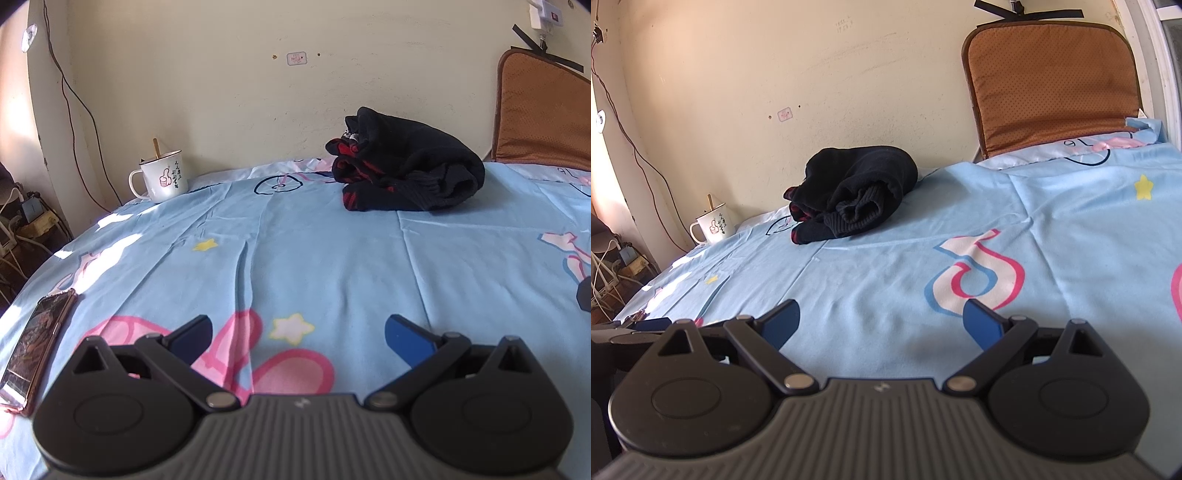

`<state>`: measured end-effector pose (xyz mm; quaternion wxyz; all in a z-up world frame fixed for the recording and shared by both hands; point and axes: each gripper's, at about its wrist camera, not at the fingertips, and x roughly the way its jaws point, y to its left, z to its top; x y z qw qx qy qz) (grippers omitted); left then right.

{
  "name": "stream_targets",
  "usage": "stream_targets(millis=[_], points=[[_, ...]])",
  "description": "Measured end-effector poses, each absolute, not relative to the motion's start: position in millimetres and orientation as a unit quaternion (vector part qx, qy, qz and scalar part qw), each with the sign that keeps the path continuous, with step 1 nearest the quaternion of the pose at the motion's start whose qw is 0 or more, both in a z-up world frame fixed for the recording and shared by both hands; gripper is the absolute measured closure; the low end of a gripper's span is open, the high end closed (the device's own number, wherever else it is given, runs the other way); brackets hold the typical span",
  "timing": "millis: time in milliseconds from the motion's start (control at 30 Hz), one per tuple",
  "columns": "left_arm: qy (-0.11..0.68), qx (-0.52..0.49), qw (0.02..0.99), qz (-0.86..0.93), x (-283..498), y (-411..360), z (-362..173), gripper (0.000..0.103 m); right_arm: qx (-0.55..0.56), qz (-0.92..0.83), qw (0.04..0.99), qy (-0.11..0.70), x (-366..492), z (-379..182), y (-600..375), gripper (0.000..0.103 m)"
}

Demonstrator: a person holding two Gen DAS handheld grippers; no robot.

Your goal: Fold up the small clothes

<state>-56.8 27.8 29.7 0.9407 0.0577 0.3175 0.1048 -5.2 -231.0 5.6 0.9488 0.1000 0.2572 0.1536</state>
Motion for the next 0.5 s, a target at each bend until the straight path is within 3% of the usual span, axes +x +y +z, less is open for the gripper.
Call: stream_targets(millis=[500], points=[[0.321, 0.059, 0.940, 0.104, -55.7, 28.3, 29.5, 0.000, 0.100, 0.153, 0.949, 0.257, -5.1, 5.6, -231.2, 0.006]])
